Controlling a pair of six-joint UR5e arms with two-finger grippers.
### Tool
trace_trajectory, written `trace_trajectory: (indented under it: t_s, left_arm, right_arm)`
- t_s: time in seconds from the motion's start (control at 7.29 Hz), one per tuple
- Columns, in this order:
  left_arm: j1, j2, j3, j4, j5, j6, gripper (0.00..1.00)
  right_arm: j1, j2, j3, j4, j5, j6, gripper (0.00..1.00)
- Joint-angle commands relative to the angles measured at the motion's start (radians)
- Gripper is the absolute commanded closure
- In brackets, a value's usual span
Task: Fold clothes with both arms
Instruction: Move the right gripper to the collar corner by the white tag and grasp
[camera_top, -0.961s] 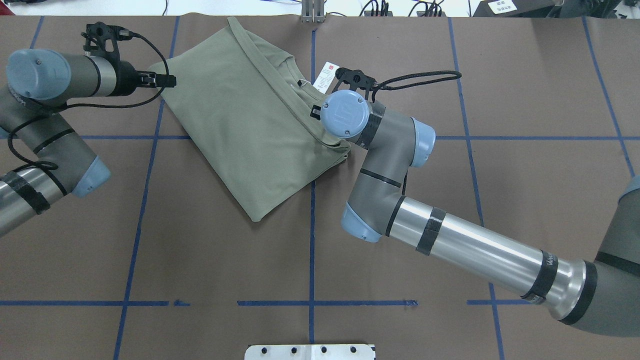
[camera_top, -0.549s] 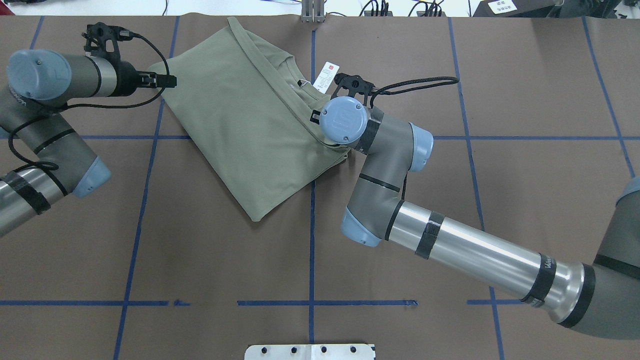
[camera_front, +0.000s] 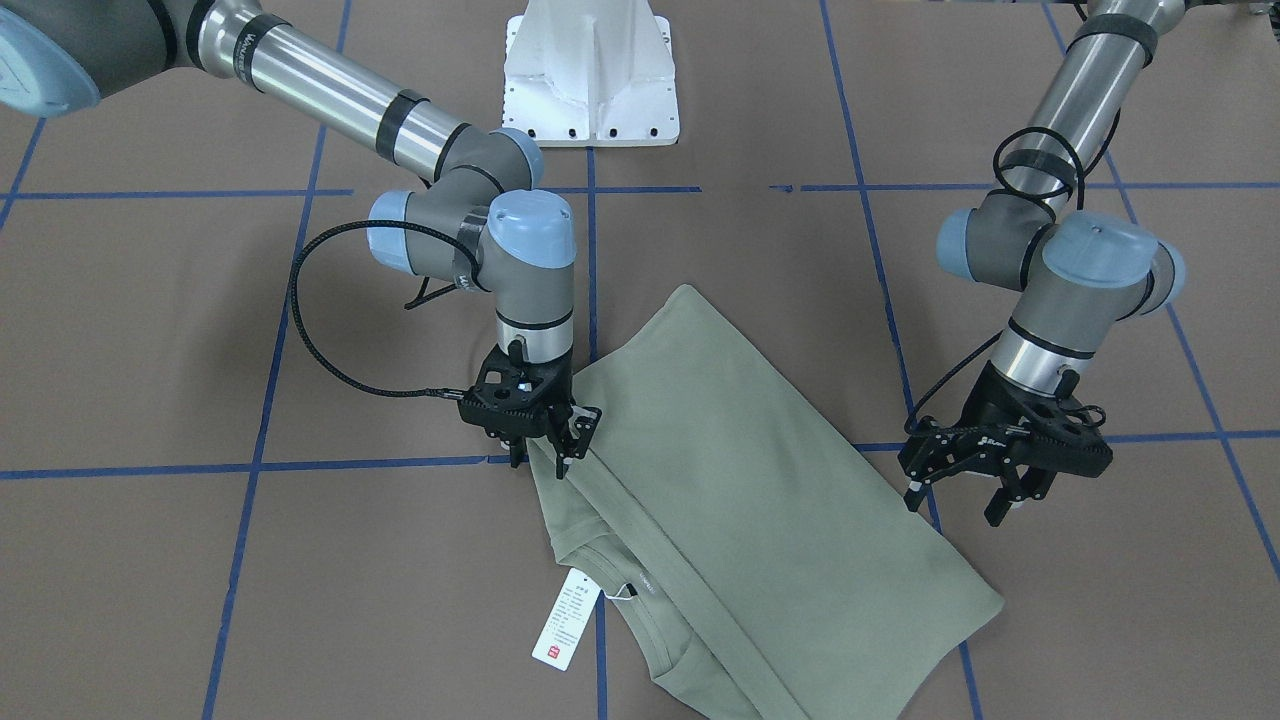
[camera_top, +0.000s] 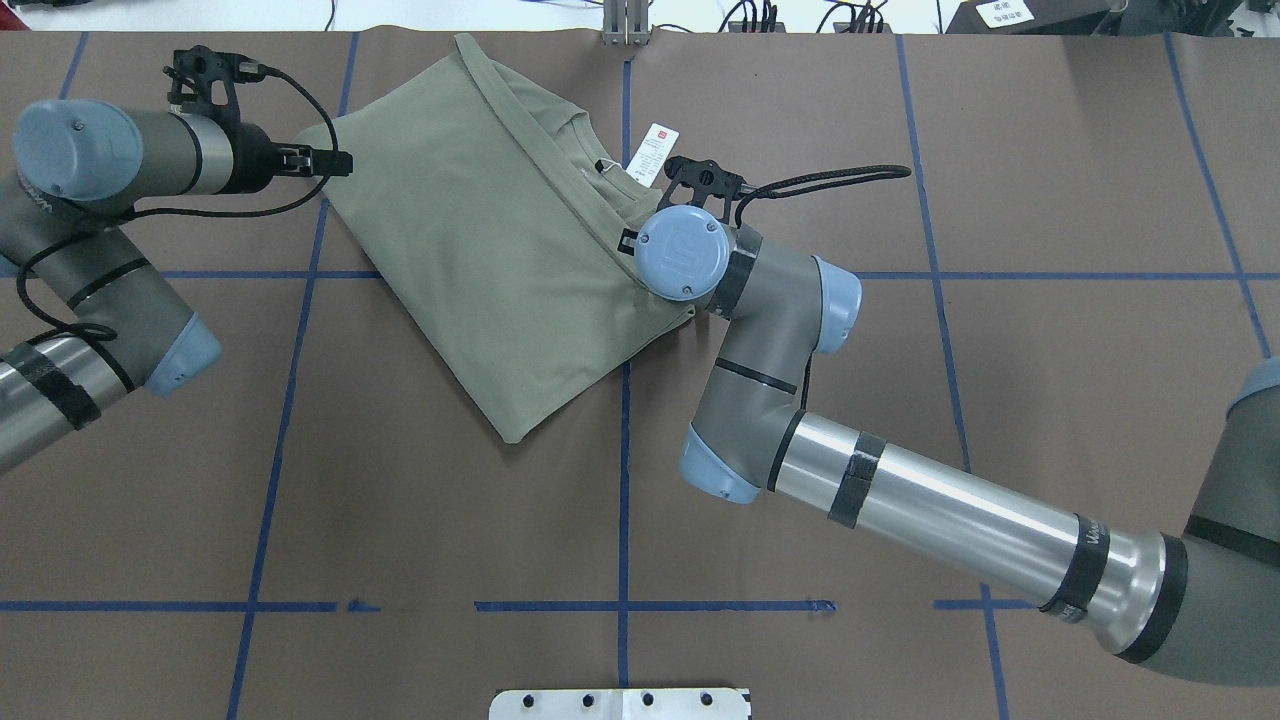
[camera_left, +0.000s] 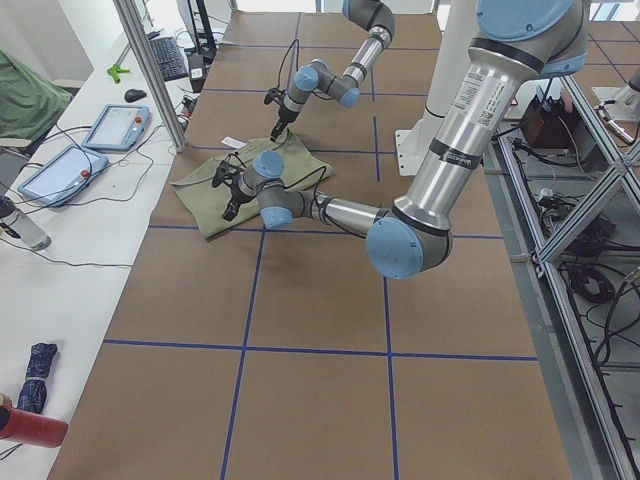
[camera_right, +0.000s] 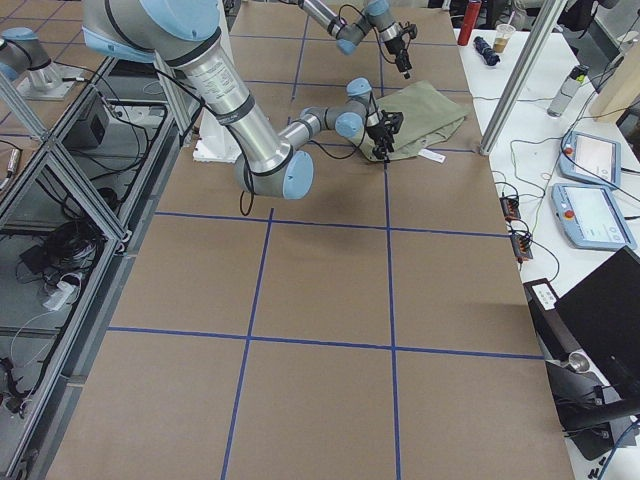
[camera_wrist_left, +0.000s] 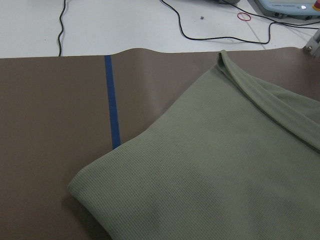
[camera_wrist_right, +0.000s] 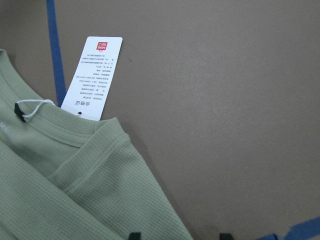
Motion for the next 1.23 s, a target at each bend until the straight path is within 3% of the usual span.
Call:
trace_trajectory:
  t_s: [0.0,0.55,0.69,0.82,1.1]
  left_arm:
    - [-0.001,0.000,0.000,0.000,0.000,0.000,0.00]
    - [0.000,0.000,0.000,0.000,0.000,0.000,0.00]
    - [-0.001,0.000,-0.001,-0.002,0.000,0.000,0.00]
    - [0.000,0.000,-0.001,0.000,0.000,0.000,0.00]
    - [0.000,0.000,-0.003,0.000,0.000,-0.001,0.00]
  right_arm:
    - [-0.001,0.000,0.000,0.000,-0.001,-0.001,0.43]
    - [-0.001,0.001,0.000,0.000,0.000,0.001,0.66]
    - [-0.001,0.004,0.001,0.000,0.000,0.001,0.91]
    - [-0.001,0.006,0.001,0.000,0.000,-0.001,1.00]
    - [-0.001,0.004,0.009,-0.003,0.002,-0.002,1.00]
